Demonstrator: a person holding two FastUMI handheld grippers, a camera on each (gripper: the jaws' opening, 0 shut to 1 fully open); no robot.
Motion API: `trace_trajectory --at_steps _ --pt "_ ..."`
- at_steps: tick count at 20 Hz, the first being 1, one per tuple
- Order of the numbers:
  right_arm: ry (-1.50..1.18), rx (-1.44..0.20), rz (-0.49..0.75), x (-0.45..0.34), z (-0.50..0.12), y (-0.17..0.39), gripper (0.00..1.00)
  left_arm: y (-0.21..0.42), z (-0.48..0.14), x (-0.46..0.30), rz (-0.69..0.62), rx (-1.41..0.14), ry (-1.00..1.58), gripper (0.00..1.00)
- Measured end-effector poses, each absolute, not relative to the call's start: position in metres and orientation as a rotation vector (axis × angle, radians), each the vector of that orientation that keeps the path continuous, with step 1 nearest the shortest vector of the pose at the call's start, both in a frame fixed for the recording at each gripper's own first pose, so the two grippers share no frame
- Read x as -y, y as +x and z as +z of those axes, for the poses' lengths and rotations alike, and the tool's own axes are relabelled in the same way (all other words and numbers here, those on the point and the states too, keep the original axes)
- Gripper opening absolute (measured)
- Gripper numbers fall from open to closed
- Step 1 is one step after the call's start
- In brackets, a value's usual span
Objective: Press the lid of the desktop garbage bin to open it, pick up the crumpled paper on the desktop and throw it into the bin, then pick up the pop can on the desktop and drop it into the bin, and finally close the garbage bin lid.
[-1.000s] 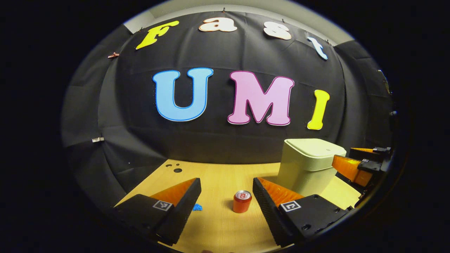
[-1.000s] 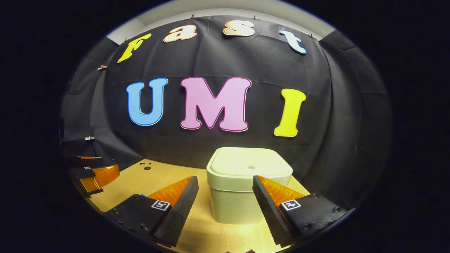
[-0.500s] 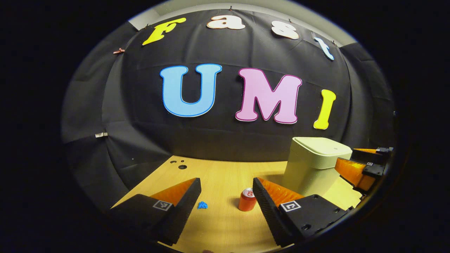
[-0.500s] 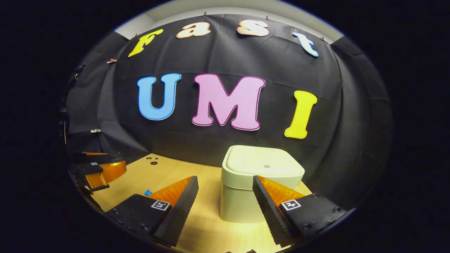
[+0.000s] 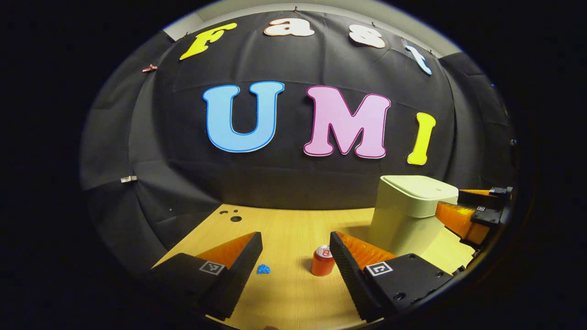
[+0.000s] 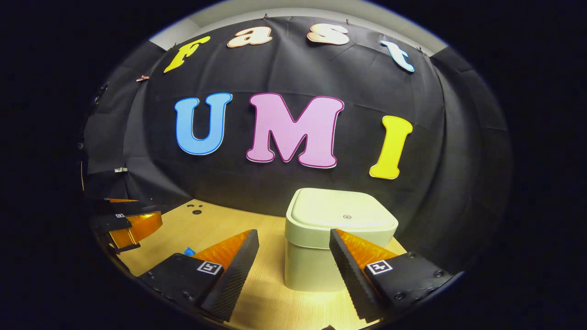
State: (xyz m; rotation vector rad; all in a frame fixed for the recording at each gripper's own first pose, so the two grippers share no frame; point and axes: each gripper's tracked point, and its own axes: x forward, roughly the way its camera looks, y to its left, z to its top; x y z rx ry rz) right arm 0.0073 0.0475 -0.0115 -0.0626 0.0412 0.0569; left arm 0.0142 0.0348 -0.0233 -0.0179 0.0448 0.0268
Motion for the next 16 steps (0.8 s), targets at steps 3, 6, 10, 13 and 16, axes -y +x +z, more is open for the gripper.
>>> trace_trajectory --at_steps 3,6,10,13,16 --pt "-0.068 -0.029 0.046 -0.045 -0.006 0.010 0.93 0.016 -0.024 -0.033 0.019 -0.047 -0.013 0.96" --pt "-0.071 -0.010 0.035 -0.042 0.000 0.012 0.74 0.016 -0.023 -0.032 0.011 -0.044 -0.008 0.96" --pt "-0.057 -0.013 0.033 -0.041 0.001 0.013 0.51 0.016 -0.021 -0.030 0.000 -0.034 -0.002 0.96" --pt "-0.044 -0.015 0.029 -0.038 0.004 0.014 0.35 0.013 -0.020 -0.029 -0.004 -0.032 0.003 0.96" --pt "-0.031 -0.025 0.011 -0.032 0.004 0.015 0.16 0.010 -0.021 -0.027 -0.010 -0.033 0.014 0.96"
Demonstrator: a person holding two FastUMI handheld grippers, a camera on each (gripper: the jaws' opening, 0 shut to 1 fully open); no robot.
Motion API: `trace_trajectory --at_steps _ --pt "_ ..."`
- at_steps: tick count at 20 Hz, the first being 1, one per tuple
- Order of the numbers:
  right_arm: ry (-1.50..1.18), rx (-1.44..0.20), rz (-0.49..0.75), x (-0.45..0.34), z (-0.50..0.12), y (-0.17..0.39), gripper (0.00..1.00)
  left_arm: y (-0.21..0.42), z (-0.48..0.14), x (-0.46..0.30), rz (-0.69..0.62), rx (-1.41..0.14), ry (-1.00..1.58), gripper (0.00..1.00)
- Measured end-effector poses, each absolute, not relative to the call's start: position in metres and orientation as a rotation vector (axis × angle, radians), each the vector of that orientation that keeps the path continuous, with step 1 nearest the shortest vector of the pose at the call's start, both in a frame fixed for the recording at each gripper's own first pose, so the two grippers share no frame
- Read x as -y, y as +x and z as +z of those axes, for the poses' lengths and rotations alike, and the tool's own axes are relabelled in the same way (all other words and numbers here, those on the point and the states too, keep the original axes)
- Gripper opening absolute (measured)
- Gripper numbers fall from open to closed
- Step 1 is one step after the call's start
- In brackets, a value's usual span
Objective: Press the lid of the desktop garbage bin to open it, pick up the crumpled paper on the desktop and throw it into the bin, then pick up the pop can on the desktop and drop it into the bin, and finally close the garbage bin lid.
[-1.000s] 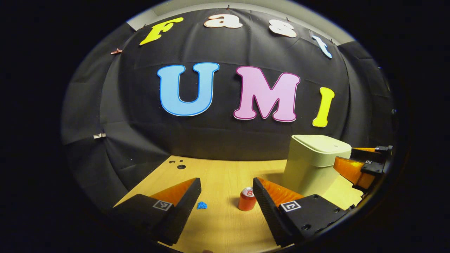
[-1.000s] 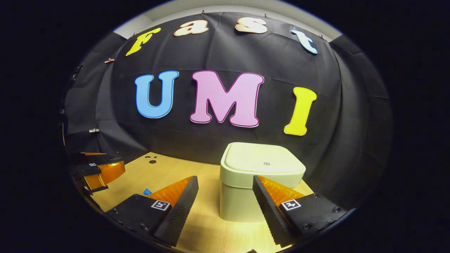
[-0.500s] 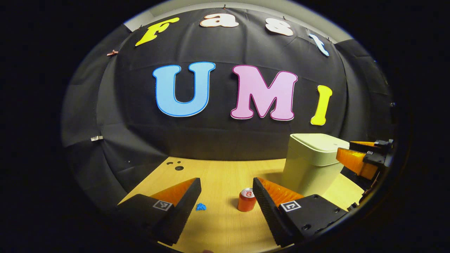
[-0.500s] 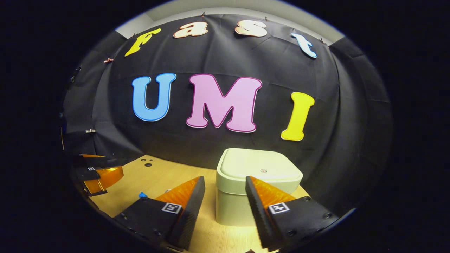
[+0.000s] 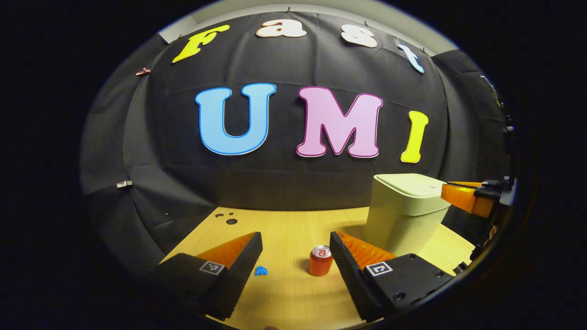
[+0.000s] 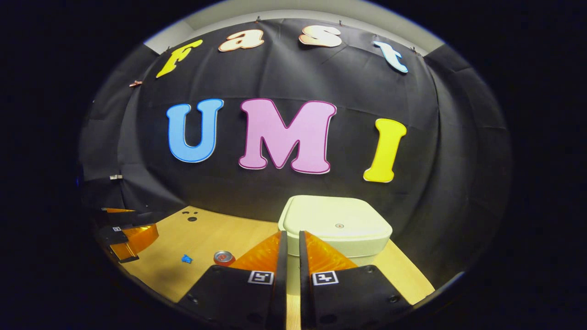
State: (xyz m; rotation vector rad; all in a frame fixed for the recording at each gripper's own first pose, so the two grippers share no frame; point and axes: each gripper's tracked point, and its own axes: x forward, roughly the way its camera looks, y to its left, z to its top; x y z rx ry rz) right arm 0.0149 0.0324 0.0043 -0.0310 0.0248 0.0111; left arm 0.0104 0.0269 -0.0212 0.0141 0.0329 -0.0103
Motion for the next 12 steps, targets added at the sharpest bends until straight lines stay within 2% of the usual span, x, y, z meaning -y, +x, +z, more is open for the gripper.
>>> trace_trajectory --at_steps 3,9,12 --pt "-0.025 -0.023 0.006 -0.029 0.008 0.012 0.05 0.007 -0.020 -0.023 -0.019 -0.027 0.029 0.96" --pt "0.015 -0.042 0.089 -0.036 0.017 0.015 0.05 0.001 -0.022 -0.016 -0.039 -0.030 0.041 0.96" --pt "0.015 -0.061 0.064 -0.029 0.021 0.019 0.05 -0.001 -0.022 -0.017 -0.039 -0.030 0.042 0.96"
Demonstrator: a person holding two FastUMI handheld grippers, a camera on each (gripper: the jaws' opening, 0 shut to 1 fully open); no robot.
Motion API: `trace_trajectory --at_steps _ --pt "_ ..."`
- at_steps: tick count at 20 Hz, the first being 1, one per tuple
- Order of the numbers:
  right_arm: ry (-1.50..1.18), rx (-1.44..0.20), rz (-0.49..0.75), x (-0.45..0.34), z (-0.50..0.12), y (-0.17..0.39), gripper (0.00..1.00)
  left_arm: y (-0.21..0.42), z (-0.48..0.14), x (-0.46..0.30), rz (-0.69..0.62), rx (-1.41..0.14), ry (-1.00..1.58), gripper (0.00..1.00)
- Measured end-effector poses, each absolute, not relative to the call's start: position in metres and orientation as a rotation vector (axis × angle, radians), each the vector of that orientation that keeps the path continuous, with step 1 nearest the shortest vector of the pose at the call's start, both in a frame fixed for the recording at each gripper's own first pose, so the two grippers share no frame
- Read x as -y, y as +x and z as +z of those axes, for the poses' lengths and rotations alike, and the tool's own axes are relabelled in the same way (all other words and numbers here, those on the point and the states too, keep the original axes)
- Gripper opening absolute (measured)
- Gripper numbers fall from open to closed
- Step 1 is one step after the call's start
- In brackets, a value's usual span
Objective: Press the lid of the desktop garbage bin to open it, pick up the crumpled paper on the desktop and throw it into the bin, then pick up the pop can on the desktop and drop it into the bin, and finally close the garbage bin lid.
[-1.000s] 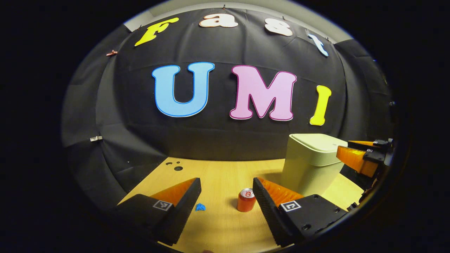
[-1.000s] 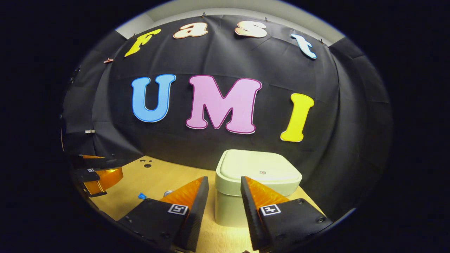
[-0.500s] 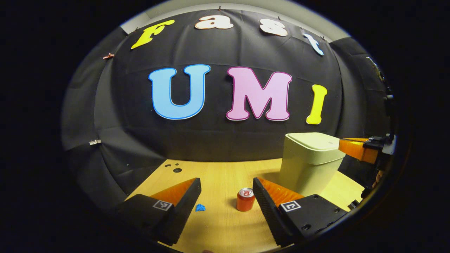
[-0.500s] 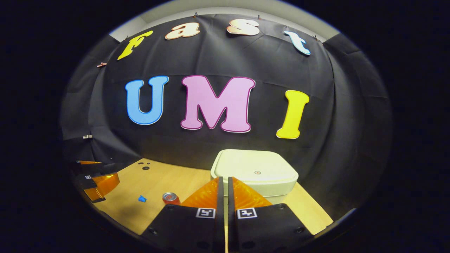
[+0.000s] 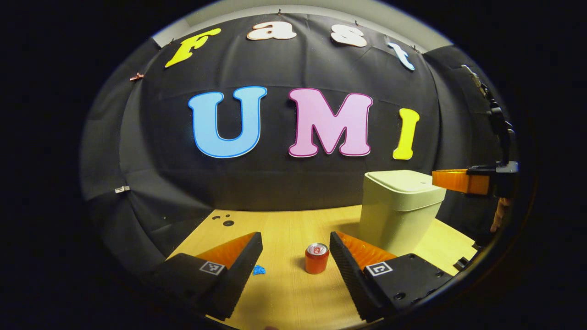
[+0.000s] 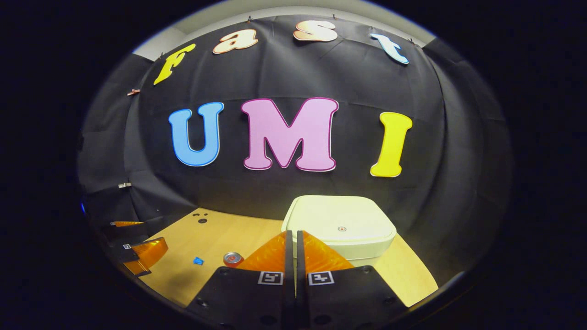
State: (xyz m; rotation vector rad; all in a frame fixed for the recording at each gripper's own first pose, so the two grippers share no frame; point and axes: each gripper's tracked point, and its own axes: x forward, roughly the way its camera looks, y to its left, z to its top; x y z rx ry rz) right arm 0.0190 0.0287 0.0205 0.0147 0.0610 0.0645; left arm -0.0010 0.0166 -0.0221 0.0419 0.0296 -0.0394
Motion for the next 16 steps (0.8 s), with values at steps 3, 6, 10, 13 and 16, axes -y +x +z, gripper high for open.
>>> trace_trajectory --at_steps 3,6,10,13,16 --pt "0.016 -0.068 0.048 -0.020 0.025 0.026 0.05 -0.002 -0.023 -0.021 -0.028 -0.033 0.042 0.96" --pt "0.010 -0.106 0.017 -0.005 0.018 0.041 0.05 -0.002 -0.025 -0.026 -0.014 -0.038 0.034 0.96" --pt "0.036 -0.145 -0.029 0.017 0.014 0.061 0.05 -0.001 -0.027 -0.030 0.001 -0.043 0.035 0.96" --pt "0.021 -0.155 -0.069 0.034 0.014 0.074 0.05 0.001 -0.028 -0.030 0.001 -0.048 0.039 0.96" --pt "0.038 -0.179 -0.085 0.043 0.008 0.087 0.05 0.003 -0.031 -0.030 0.001 -0.059 0.039 0.96"
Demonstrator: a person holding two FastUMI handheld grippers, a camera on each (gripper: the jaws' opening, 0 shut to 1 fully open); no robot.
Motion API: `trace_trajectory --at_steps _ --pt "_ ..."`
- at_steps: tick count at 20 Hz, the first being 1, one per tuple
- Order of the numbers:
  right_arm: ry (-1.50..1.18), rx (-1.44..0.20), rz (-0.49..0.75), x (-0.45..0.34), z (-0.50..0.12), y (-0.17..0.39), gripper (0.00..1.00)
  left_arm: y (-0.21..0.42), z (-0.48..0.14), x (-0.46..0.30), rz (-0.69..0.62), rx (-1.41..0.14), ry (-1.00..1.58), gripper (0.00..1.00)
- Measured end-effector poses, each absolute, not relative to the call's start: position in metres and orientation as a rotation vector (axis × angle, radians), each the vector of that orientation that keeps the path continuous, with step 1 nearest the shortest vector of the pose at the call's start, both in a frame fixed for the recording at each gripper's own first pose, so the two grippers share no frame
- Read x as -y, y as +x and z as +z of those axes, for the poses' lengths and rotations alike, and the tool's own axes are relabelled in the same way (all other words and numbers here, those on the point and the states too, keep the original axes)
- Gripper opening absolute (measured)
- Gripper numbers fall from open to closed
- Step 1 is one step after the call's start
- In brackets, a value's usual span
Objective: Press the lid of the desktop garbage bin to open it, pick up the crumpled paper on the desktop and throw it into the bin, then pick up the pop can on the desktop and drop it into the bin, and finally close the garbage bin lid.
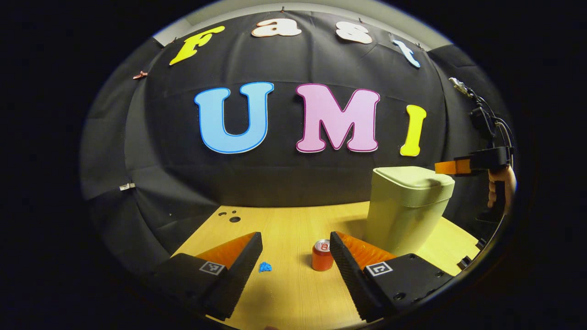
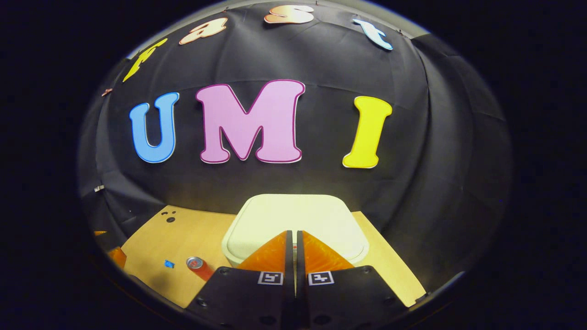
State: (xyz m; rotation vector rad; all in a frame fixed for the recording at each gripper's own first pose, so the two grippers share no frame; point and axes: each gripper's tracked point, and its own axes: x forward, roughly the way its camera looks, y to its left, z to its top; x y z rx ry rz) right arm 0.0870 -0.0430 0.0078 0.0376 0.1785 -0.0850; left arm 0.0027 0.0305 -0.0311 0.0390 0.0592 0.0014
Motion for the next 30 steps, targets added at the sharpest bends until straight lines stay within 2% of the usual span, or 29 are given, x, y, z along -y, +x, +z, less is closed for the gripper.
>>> trace_trajectory --at_steps 12,13,14,20,30 --pt "0.026 -0.228 -0.087 0.038 -0.010 0.102 0.05 0.010 -0.037 -0.044 0.032 -0.079 0.033 0.96" --pt "0.043 -0.225 -0.089 0.039 -0.010 0.101 0.09 0.011 -0.037 -0.046 0.036 -0.080 0.031 0.96" --pt "0.057 -0.228 -0.086 0.039 -0.011 0.101 0.05 0.011 -0.038 -0.046 0.036 -0.081 0.029 0.96" --pt "0.004 -0.235 -0.071 0.037 -0.014 0.101 0.06 0.012 -0.043 -0.044 0.023 -0.098 0.031 0.96" --pt "0.018 -0.113 -0.147 0.052 0.023 0.090 0.05 0.003 -0.031 -0.053 0.029 -0.067 0.003 0.96"
